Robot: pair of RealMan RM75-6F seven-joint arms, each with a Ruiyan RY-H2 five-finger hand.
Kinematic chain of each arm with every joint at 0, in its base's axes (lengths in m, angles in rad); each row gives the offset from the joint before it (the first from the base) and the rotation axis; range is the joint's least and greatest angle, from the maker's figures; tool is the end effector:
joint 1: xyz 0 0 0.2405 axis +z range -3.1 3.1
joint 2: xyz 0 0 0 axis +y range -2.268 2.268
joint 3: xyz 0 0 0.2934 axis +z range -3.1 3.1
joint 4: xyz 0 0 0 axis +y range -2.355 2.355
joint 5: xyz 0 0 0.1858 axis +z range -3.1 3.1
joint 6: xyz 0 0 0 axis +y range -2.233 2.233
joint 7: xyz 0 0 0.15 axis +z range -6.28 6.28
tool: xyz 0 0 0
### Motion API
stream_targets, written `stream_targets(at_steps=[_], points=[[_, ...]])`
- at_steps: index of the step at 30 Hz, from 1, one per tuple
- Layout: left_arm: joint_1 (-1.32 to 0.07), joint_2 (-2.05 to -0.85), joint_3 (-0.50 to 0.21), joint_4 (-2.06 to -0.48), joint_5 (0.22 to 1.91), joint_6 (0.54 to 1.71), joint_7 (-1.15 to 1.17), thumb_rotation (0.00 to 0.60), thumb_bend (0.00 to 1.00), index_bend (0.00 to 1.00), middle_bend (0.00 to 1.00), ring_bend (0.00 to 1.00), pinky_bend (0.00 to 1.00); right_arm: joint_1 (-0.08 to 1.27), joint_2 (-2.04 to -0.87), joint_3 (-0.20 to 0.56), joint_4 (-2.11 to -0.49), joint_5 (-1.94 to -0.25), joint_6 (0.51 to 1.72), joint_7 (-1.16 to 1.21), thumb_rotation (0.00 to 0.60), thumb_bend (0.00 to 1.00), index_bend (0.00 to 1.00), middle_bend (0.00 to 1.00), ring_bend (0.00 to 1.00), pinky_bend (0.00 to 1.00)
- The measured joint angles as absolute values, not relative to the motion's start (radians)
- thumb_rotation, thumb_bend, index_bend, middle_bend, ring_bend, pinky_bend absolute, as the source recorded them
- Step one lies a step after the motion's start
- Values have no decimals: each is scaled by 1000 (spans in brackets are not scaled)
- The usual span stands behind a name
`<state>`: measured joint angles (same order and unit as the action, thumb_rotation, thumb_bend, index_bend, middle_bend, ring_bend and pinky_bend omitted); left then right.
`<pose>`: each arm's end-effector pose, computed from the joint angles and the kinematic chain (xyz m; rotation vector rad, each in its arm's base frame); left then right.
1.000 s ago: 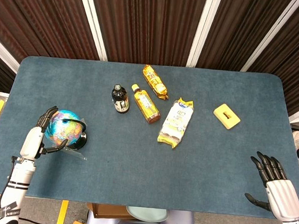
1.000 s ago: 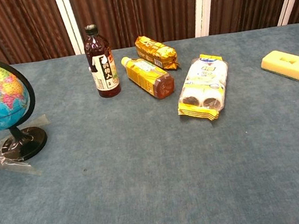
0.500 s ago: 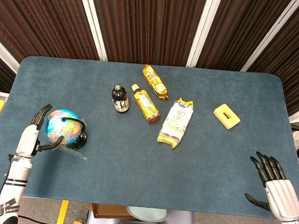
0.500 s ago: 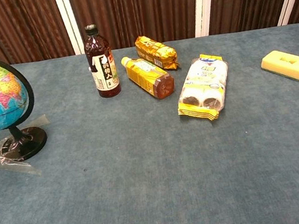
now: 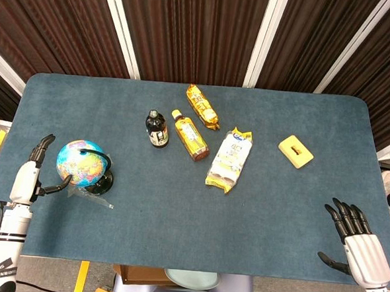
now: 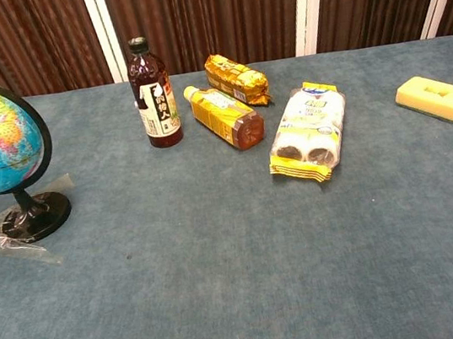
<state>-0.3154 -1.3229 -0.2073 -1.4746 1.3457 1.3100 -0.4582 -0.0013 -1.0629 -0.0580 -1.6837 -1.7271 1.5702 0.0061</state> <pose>-0.3065 0.2931 0.1448 -1.1644 -1.2872 -1.3990 -0.3105 -0.1370 0.1954 1.5273 -0.9130 0.9689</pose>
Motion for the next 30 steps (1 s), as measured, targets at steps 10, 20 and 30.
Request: stream_targets(at_steps=[10,20,30], points=[[-320,-1326,-223,-1429,1314,1285,-482,600,297,0,0,0,0,0,-1068,-56,-1685,-1722,1564,-7,600,187,0,0,0,0],[-334,-1339,-243,-1374,1280,1246,-509,600,297,0,0,0,0,1,-1074,-54,-1685,-1716,1559,-20,600,187,0,0,0,0],[-365,-1357,-264,-1325,1250,1187,-530,600,298,0,0,0,0,0,-1078,-49,-1685,-1704,1557,-31,600,187,0,0,0,0]])
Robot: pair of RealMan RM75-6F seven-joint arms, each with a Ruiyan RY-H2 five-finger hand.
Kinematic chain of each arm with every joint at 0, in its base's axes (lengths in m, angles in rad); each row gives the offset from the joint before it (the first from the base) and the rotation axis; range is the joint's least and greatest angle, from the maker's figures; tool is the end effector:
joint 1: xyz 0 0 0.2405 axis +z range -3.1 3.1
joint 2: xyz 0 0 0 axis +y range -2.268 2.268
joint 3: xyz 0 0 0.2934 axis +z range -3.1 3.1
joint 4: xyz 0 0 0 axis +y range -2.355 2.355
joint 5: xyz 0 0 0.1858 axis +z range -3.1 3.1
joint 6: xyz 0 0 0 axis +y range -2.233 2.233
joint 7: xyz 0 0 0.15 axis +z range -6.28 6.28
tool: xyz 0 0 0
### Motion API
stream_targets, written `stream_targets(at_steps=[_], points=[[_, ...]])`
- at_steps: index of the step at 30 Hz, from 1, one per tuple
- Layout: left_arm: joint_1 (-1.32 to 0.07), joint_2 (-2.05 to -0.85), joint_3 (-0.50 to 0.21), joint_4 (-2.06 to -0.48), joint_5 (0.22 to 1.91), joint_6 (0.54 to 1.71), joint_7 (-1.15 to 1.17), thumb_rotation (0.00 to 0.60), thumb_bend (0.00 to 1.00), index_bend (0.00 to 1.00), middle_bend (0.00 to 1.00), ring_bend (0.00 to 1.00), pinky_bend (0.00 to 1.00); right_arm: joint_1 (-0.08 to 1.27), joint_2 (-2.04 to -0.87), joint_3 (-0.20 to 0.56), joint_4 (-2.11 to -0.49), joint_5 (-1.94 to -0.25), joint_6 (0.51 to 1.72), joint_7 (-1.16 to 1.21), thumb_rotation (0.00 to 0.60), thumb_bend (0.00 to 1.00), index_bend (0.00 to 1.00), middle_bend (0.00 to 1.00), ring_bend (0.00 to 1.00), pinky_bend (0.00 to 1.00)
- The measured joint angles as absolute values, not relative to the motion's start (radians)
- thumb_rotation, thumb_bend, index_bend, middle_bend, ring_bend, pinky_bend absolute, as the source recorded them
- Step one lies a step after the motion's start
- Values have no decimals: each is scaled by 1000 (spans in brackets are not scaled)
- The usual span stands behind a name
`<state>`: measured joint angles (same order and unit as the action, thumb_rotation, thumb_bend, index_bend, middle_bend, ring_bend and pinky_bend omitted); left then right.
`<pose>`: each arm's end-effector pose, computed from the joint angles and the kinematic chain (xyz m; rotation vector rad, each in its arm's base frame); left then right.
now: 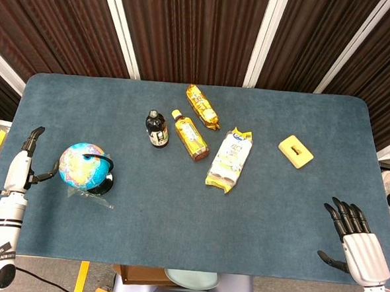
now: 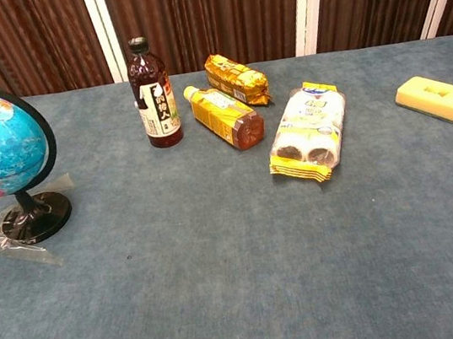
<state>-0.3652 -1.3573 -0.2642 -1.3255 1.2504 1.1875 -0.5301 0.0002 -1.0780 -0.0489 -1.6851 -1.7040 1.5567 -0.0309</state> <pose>-0.3298 0.3252 0.1465 -1.0765 -1.3336 -1.3485 -0.3127 -0.1395 0.1911 1.5190 -0.9029 0.9402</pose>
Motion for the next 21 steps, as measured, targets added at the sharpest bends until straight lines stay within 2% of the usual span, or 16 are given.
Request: stream_targets(at_steps=[13,21], points=[[-413,-1384,-292,-1240,1221,1110,-568,600,302,0,0,0,0,3,-1093,-43,-1690,-1684,1538,-71,600,187,0,0,0,0],[-420,-1382,-299,-1188,1228,1131,-530,600,358,0,0,0,0,7,-1104,-43,-1690,-1678,1525,-100,600,187,0,0,0,0]])
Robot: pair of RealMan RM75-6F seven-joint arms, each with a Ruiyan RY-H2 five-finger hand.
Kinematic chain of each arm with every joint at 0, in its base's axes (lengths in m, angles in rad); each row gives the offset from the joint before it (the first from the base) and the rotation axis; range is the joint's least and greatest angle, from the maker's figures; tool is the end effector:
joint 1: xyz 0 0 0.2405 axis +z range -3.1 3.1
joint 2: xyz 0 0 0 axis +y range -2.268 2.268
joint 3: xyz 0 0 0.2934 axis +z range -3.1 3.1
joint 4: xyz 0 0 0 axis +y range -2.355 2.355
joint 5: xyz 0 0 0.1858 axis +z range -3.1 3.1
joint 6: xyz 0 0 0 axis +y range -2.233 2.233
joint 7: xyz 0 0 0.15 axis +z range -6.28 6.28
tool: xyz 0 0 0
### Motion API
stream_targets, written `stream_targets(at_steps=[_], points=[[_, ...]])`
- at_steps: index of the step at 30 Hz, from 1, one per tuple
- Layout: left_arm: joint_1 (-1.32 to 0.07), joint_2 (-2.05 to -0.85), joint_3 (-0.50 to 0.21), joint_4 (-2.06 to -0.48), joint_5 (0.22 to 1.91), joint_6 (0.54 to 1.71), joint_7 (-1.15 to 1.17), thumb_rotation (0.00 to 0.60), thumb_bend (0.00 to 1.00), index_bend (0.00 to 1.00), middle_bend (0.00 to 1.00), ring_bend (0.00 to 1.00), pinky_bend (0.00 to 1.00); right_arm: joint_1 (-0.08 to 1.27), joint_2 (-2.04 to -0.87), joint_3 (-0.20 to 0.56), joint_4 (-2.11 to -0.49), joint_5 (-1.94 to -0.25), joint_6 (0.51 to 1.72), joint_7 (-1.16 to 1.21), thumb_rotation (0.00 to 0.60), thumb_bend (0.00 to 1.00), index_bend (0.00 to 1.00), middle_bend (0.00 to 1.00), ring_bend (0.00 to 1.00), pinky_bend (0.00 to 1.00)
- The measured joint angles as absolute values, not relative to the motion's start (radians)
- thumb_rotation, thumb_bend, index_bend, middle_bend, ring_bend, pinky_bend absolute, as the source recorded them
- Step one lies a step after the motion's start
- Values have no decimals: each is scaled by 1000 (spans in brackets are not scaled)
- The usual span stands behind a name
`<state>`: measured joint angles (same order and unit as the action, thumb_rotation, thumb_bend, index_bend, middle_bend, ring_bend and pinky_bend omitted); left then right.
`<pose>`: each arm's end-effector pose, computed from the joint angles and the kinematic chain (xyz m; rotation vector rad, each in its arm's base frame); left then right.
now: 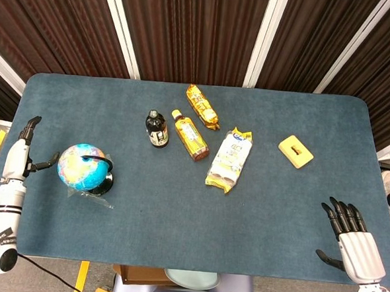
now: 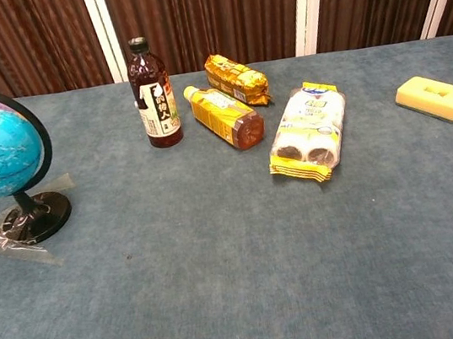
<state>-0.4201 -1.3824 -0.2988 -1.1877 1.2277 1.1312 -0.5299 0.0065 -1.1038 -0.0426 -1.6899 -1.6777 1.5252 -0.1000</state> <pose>-0.3379 0.3539 0.1565 -1.0789 -1.2594 -1.3057 -0.3145 -0.1428 0.1805 1.5298 -0.8903 0.8882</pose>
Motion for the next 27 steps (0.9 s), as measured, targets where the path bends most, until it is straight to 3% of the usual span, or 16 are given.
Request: stream_targets(at_steps=[5,9,18,27], points=[[-379,-1354,-252,-1195,1312,1258,-442,600,371,0,0,0,0,11,-1110,-48,-1690,-1679,1509,-114,600,187,0,0,0,0],[-323,-1279,-185,-1298,1407,1349,-393,600,389,0,0,0,3,17,-1114,-53,-1691,-1684,1496,-118,600,187,0,0,0,0],[-133,-1137,54,-1521,1696,1568,-200,600,393,0,0,0,0,29,-1117,-63,-1692,-1700,1478,-104,600,186,0,0,0,0],[-68,-1145,70,-1537,1632,1545,7,600,399,0,0,0,0,27,-1111,-70,-1683,-1716,1494,-90,600,187,0,0,0,0]])
